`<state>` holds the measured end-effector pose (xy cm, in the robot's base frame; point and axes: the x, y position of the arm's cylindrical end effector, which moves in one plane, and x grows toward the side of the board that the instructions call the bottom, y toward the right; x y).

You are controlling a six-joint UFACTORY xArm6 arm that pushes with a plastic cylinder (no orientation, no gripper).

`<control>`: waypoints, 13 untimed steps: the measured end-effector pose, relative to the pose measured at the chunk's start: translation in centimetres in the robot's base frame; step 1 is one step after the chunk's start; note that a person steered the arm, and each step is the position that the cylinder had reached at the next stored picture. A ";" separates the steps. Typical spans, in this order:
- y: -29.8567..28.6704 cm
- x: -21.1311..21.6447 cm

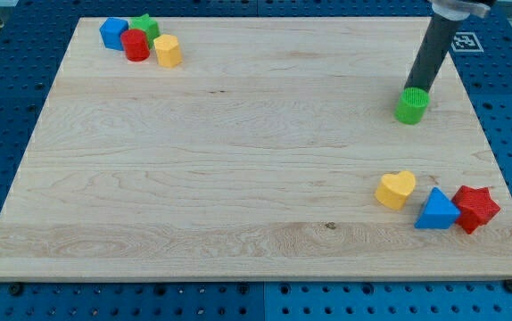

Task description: Move the green circle above the blue triangle and the red star

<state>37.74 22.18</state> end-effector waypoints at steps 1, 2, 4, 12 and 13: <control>0.0 2.9; 0.0 4.0; -2.3 4.0; -6.8 10.5; -6.7 11.5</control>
<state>49.23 15.43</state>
